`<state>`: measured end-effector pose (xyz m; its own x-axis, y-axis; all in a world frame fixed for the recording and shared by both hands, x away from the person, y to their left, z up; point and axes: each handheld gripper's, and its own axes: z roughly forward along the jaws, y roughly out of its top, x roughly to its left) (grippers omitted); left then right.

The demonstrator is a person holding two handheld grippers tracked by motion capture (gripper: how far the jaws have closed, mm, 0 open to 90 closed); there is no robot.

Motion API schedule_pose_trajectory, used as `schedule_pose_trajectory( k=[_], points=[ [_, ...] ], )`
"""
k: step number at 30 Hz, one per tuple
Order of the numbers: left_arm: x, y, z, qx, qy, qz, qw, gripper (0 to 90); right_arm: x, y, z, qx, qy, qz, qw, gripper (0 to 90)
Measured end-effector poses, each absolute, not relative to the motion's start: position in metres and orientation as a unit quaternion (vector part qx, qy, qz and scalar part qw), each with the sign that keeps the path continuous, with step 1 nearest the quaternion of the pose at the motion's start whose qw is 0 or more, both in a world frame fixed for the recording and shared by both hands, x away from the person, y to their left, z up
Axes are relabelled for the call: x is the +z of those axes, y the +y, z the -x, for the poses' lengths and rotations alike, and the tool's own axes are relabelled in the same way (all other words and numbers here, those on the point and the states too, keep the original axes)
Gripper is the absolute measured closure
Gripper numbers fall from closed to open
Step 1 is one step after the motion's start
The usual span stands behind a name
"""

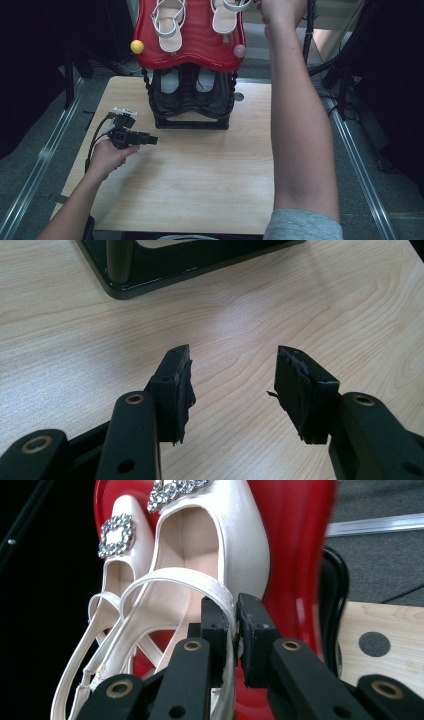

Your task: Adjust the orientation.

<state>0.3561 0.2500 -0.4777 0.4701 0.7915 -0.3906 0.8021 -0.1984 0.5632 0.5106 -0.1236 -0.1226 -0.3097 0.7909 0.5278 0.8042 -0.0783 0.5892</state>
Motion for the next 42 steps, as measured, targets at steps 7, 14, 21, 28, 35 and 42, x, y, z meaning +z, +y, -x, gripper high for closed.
schedule_pose_trajectory(
  k=[7, 14, 21, 28, 35, 42],
  points=[
    [-0.478, 0.250, -0.357, -0.006, 0.516, -0.773, 0.370, 49.4, -0.131, -0.098, -0.512, -0.428, -0.691, 0.583, -0.007, 83.8],
    [-0.478, 0.250, -0.357, -0.006, 0.515, -0.774, 0.368, 49.4, -0.137, -0.088, -0.514, -0.439, -0.683, 0.584, -0.007, 83.8],
    [-0.479, 0.251, -0.357, -0.005, 0.517, -0.773, 0.369, 49.4, -0.147, -0.083, -0.515, -0.450, -0.674, 0.586, -0.001, 83.7],
    [-0.479, 0.252, -0.356, -0.007, 0.518, -0.772, 0.367, 49.4, -0.155, -0.083, -0.514, -0.449, -0.675, 0.585, 0.005, 82.7],
    [-0.480, 0.253, -0.356, -0.007, 0.518, -0.773, 0.365, 49.4, -0.159, -0.079, -0.513, -0.437, -0.687, 0.580, -0.001, 80.3],
    [-0.480, 0.253, -0.356, -0.007, 0.518, -0.774, 0.365, 49.4, -0.162, -0.080, -0.513, -0.442, -0.686, 0.578, 0.004, 73.0]
  ],
)
